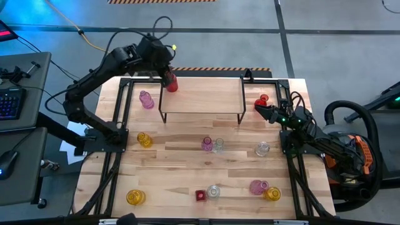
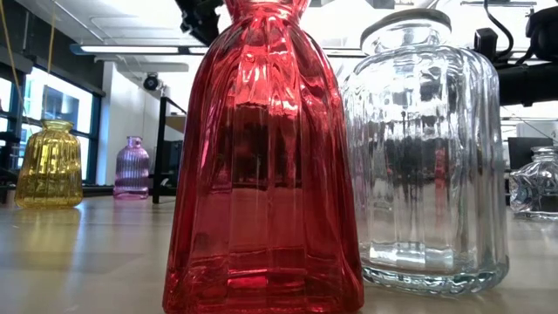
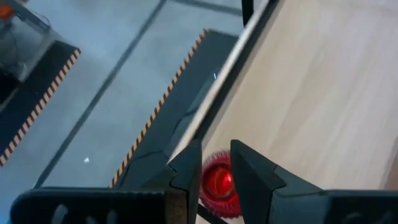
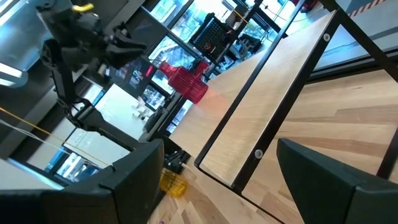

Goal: Sort vases onto shelf
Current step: Put the middle pink vase on the shelf

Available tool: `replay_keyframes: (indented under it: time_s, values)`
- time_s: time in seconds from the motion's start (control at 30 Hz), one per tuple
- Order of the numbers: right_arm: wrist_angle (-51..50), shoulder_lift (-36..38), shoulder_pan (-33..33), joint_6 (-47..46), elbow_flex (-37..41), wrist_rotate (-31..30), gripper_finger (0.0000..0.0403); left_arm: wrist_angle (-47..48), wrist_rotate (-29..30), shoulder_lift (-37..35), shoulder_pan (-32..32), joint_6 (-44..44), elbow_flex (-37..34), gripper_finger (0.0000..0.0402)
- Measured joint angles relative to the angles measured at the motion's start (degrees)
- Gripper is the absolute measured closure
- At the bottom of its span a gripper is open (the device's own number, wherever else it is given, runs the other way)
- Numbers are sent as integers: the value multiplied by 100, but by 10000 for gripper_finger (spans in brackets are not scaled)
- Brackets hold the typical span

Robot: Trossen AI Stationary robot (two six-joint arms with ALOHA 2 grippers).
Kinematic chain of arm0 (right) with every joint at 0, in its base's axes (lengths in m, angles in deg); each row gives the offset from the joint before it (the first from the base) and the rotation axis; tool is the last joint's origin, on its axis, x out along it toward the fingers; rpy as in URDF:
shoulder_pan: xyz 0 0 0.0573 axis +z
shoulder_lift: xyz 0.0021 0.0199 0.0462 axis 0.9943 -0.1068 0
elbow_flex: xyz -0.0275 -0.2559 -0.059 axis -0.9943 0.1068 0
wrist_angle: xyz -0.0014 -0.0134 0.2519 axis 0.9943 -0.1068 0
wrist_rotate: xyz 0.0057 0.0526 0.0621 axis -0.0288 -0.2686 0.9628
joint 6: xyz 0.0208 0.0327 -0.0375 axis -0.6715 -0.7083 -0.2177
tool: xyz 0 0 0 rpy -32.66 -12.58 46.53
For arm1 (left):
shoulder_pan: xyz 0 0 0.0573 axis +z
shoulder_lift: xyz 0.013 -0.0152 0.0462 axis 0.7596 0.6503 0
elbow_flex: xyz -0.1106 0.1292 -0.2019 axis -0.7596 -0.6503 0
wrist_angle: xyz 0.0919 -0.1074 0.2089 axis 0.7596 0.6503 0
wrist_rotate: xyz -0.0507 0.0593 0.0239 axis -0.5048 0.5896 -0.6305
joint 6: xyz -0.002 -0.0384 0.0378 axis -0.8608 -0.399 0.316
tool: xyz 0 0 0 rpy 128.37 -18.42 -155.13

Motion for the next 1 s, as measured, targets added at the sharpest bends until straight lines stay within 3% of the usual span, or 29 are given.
replay_keyframes:
  time_s: [0.3,0.6,1.0]
  values:
    - [-7,0,-2,-225,0,7,100,722,-28,-3,-136,-645,789,325]
    - [-5,0,-2,-238,0,31,100,1548,-55,-3,-894,-1094,870,325]
    - [-2,0,-2,-79,0,26,100,772,-413,124,-2299,-1497,874,325]
